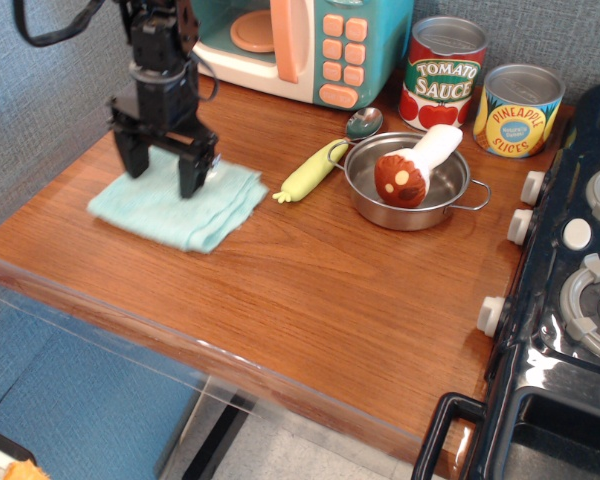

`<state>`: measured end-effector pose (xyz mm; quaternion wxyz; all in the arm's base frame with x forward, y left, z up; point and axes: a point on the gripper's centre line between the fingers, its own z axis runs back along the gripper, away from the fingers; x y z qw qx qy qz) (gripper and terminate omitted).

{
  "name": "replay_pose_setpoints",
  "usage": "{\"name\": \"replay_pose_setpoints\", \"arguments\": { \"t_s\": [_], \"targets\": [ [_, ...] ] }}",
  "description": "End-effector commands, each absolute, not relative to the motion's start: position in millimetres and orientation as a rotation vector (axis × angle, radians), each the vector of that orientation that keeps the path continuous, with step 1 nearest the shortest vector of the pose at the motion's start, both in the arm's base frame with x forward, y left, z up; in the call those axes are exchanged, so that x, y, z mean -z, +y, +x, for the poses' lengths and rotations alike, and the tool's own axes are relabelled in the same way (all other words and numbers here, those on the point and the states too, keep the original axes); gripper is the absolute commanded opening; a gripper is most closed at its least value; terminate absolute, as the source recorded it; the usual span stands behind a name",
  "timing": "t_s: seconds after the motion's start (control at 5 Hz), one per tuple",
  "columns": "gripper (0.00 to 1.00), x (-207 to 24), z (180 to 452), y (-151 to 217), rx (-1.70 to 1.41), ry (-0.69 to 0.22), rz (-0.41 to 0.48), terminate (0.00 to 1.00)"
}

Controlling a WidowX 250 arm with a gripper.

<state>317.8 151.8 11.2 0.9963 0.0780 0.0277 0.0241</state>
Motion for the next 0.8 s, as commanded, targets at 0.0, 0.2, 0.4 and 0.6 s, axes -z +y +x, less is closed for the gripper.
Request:
{"name": "replay_pose_setpoints", "arguments": {
  "t_s": [0.0,0.2,0.4,0.6],
  "targets": [
    [1.0,-29,269,141,-0.092,0.086,0.202,0.0],
    [1.0,-33,266,139,-0.106,0.076,0.217,0.0],
    [1.0,-55,281,127,-0.068,-0.03,0.228,0.0],
    [1.0,-86,286,118,-0.036,-0.141,0.234,0.0]
  ]
}}
